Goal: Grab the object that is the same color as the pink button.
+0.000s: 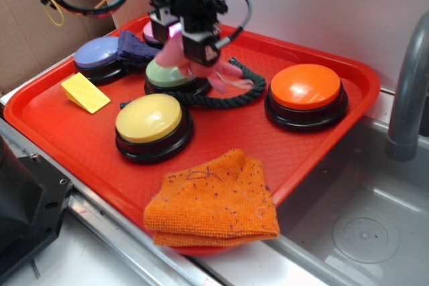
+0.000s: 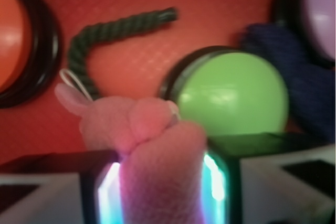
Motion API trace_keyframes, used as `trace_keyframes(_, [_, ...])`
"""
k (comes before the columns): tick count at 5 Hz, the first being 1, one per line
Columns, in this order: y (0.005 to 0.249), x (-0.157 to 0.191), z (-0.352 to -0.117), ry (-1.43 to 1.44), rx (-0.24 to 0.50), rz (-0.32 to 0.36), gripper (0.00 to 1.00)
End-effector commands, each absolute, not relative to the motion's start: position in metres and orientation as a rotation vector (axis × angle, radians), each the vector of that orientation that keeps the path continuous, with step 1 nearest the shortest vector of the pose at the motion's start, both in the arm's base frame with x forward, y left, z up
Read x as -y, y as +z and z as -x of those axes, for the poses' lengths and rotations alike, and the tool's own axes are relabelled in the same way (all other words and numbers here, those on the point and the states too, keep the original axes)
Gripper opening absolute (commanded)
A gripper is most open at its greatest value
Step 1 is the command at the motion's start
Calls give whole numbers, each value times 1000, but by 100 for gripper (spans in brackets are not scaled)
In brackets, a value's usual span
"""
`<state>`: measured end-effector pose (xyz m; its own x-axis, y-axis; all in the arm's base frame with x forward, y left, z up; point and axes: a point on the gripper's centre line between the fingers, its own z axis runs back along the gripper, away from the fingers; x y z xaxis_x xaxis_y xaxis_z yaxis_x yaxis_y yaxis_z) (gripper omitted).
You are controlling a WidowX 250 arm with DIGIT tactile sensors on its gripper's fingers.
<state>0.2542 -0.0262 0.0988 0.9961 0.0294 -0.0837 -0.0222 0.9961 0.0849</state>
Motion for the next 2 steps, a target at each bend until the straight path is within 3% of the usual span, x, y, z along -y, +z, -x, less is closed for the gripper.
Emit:
trace_keyframes(1, [157,1,-247,111,-40,-192,0])
trace_keyframes(2, [158,-4,-231,232,-10,-139,0])
